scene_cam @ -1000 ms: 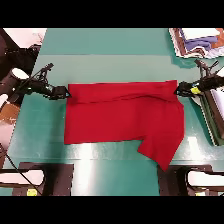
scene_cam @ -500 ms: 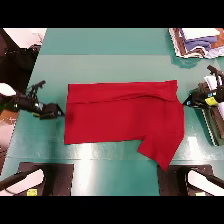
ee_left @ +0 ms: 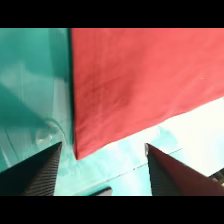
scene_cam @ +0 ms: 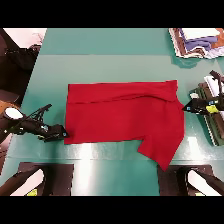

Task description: Fold the shirts.

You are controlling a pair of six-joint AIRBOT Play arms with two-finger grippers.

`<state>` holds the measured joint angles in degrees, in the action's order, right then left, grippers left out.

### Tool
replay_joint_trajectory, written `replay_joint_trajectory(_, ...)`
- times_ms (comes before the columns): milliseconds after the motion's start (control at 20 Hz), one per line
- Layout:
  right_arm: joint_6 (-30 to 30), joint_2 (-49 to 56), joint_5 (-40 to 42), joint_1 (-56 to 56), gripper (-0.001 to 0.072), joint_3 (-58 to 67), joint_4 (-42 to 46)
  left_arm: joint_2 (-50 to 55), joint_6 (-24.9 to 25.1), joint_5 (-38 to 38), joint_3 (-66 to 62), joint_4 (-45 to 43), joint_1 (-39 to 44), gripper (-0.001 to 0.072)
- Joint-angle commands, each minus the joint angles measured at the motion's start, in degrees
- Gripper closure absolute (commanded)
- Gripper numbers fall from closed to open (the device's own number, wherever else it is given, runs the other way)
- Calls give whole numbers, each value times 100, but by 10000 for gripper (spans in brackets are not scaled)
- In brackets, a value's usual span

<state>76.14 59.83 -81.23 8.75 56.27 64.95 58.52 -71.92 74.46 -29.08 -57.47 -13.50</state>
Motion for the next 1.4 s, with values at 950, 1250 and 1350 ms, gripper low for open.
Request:
replay_joint_trajectory(950, 74, -555, -278, 883, 278, -2662, 798, -61, -2, -566, -485, 452, 612, 680)
replay_joint_trajectory(1250, -286, -162, 221, 1458, 282, -3143, -98, -61, -4, -713, -485, 522, 612, 680)
replay_joint_trajectory(1350, -295, 136, 286, 1134, 412, -3056, -101, -61, -4, -699, -485, 520, 612, 680)
